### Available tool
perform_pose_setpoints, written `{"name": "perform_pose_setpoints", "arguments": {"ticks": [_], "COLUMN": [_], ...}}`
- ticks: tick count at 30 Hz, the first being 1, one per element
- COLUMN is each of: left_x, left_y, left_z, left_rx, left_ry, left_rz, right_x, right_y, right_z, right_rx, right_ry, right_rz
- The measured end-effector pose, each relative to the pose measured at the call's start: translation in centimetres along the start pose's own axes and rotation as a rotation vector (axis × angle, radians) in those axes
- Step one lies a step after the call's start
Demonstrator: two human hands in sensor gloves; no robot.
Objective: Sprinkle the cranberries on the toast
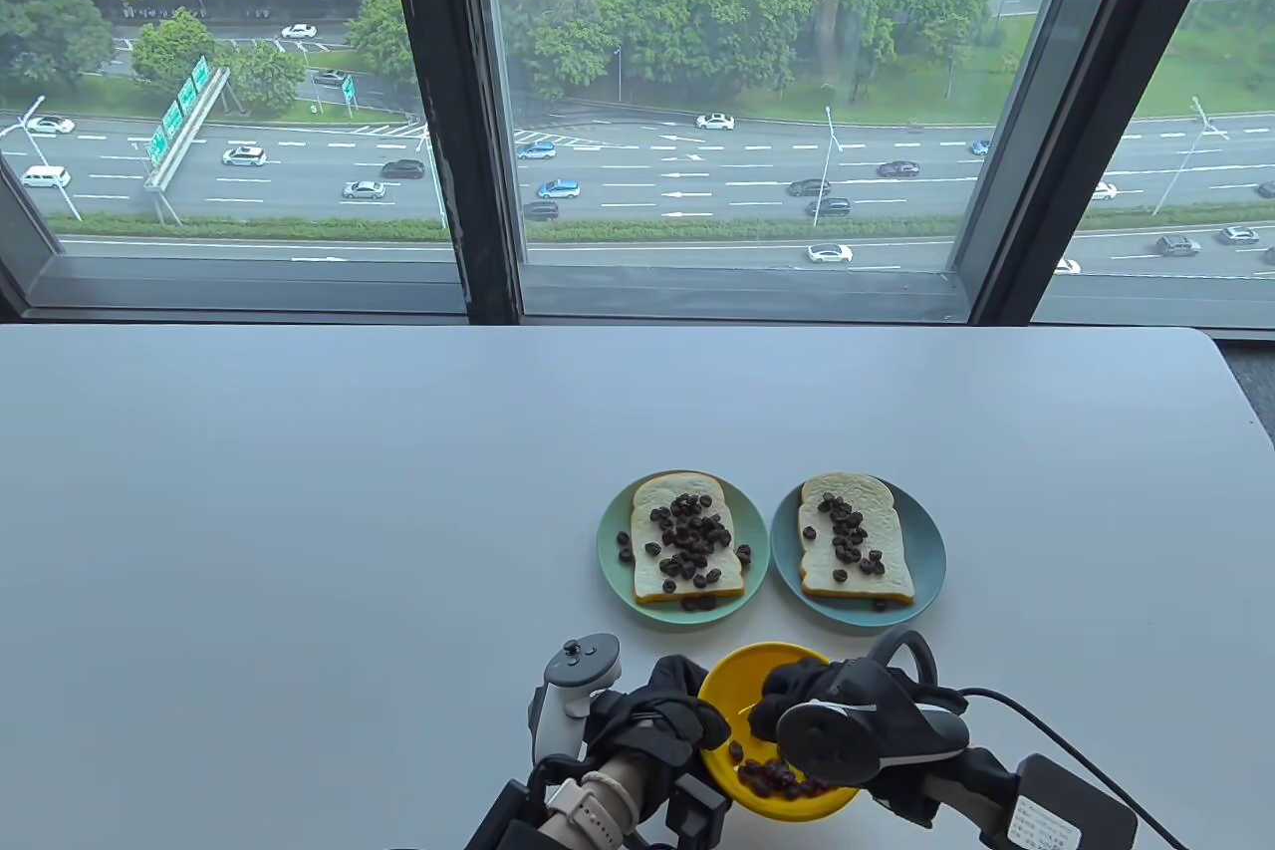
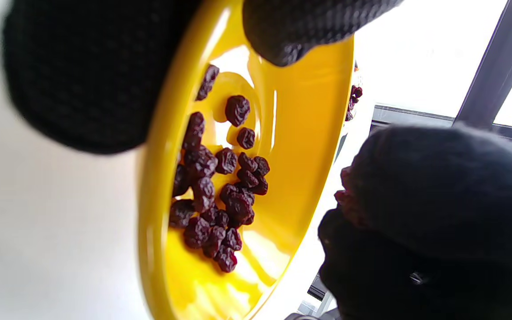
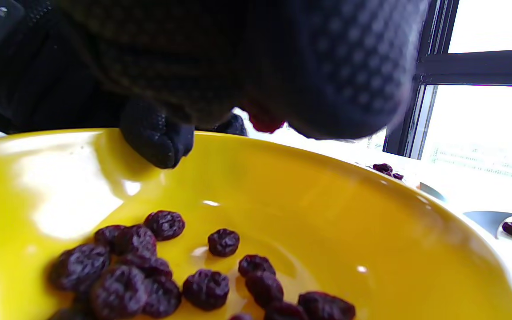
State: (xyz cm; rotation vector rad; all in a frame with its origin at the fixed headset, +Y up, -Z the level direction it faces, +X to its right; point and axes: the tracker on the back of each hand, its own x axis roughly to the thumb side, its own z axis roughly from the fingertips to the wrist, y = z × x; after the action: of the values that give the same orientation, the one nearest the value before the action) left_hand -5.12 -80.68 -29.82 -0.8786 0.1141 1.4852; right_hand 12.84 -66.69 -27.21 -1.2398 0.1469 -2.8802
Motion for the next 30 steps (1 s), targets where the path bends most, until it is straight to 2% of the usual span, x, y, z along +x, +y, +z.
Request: {"name": "perform_pose_setpoints", "arguments": {"ticks": [5,12,21,25,30], "left_x": [0.1,0.1,0.2,0.2,0.2], "left_y": [0.0,-0.3,-0.4,-0.5,-0.5], "left_z": [0.0,-0.1,0.2,0.2,0.3], "left_rx": [-0.006,-0.019,-0.022,-0.027,-0.025], "left_ry": [0.007,0.017,0.026,0.033,0.034], "left_rz": [-0.013,-0.026,-0.019,-0.025,-0.028], "right_x": [-2.4,-7.1,-13.0,-14.7,-16.4], "right_y": [-0.6,-0.2,2.8,4.4,6.6], "right_z": [-1.1,-3.5,-7.6,-8.6,-8.6], "right_rx": [-0.016,-0.03,0.037,0.094,0.184], "right_ry": [0.109,0.295,0.504,0.575,0.652], "right_rz": [-0.019,-0.059,-0.15,-0.194,-0.121]}}
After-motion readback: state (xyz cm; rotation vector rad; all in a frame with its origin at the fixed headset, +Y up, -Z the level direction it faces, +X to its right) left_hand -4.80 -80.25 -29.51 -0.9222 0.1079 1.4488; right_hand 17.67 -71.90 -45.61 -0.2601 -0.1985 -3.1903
